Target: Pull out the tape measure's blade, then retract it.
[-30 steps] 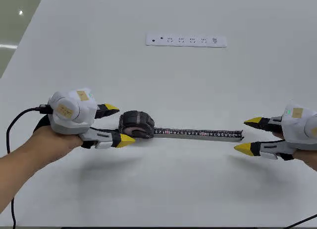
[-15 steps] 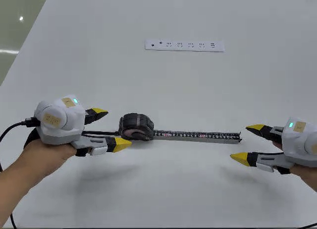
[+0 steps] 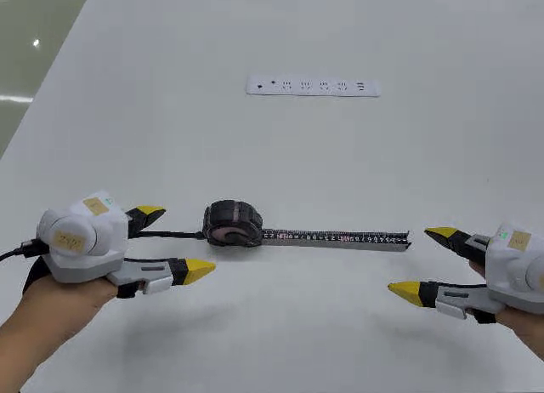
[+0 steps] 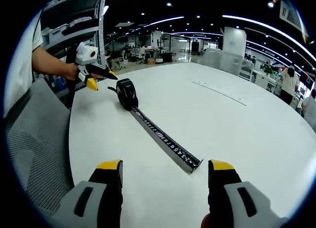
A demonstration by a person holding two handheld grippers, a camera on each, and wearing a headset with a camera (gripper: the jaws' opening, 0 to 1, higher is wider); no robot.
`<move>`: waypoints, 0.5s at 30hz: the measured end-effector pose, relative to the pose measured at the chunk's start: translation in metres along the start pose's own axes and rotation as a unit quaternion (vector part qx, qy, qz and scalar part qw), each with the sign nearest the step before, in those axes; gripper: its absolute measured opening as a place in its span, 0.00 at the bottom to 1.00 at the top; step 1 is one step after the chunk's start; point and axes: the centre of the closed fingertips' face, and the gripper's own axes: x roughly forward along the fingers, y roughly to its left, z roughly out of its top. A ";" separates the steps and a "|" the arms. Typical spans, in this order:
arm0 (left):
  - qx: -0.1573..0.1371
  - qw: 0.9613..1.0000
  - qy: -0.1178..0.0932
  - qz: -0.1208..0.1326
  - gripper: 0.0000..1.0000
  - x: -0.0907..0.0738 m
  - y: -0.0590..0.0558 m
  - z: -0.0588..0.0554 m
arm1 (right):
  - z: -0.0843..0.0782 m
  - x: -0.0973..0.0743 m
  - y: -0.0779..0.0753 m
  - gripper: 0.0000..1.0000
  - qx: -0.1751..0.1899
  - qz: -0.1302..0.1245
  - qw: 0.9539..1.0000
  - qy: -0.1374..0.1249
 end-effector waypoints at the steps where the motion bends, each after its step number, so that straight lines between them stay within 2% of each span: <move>1: -0.001 1.000 0.000 0.002 0.74 -0.001 -0.001 -0.002 | -0.001 -0.001 0.001 0.69 0.001 -0.001 1.000 0.001; 7: -0.013 1.000 -0.003 0.008 0.76 -0.009 -0.006 -0.008 | -0.003 -0.003 0.005 0.72 0.006 -0.003 1.000 -0.002; 15: -0.047 0.999 -0.010 0.020 0.79 -0.020 -0.009 -0.021 | -0.006 -0.006 0.012 0.76 0.013 -0.007 1.000 -0.003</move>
